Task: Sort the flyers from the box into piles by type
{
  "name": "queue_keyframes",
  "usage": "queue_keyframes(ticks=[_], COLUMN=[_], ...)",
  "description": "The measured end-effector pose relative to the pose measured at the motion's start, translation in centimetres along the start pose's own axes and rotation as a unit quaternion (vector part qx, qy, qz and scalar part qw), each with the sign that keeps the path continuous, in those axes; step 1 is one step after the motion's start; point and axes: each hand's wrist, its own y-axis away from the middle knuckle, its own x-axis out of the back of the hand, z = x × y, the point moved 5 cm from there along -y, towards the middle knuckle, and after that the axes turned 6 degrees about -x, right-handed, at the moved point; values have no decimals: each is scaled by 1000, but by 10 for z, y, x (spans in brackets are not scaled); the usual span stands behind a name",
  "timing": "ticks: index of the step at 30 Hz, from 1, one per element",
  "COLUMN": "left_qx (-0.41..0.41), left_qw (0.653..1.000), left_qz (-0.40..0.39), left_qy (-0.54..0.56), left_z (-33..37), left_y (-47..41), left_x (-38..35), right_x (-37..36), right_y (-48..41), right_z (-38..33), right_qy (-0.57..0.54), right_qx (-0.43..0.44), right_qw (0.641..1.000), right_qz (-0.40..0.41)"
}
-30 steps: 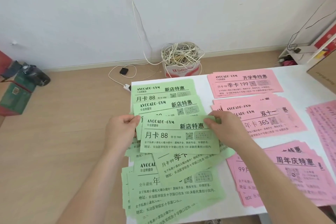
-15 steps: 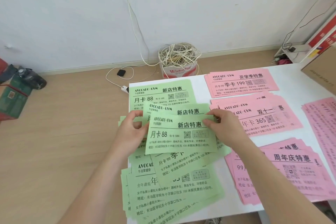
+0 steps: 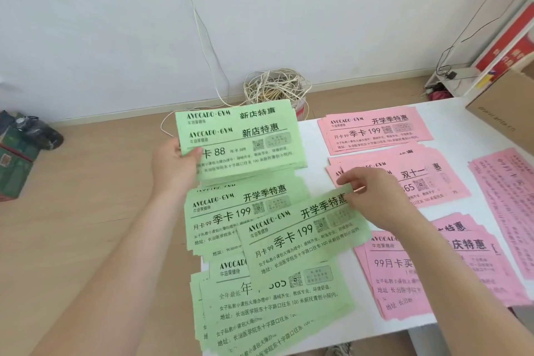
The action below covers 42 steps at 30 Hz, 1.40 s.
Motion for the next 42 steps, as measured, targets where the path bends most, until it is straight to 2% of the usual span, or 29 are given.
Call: queue_keyframes(ticks=[5, 12, 14, 17, 19, 21, 23, 24, 27, 30, 34, 37, 39, 42], left_qx=[-30, -66, -51, -59, -17, 68, 99, 98, 107, 88, 12, -29, -34, -4], left_qw=[987, 944, 957, 982, 999, 984, 960, 960, 984, 993, 995, 980, 969, 969], left_qz=[-9, 1, 31, 76, -1, -147, -245, -248, -136, -75, -49, -11, 0, -6], left_qy=[-157, -325, -283, -160, -39, 78, 92, 88, 45, 25, -84, -195, -245, -245], left_z=[-19, -45, -41, -14, 4, 13, 13, 6, -20, -34, -40, -48, -59, -71], left_y=[-37, -49, -43, -10, 31, 81, 120, 131, 135, 124, 104, 93, 89, 86], left_x=[-26, -32, -26, -10, -2, 1, 5, 9, 23, 27, 27, 27, 28, 27], right_x=[2, 13, 19, 28, 31, 29, 21, 16, -4, -25, -47, -60, -68, -73], right_y=[2, 6, 11, 23, 30, 36, 41, 41, 41, 39, 28, 24, 25, 28], right_z=[-2, 0, 0, 0, -1, -7, -16, -20, -25, -22, -26, -32, -33, -29], right_qy=[8, -25, -44, -115, -183, -213, -232, -242, -232, -134, -31, 8, 42, 47], right_qx=[4, 18, 26, 30, 27, 37, 54, 57, 40, 23, 40, 57, 70, 75], right_qw=[1000, 999, 998, 993, 982, 976, 971, 968, 971, 986, 999, 998, 996, 995], right_qz=[29, 25, 21, 25, 31, 37, 35, 28, -37, -94, -5, 33, 42, 46])
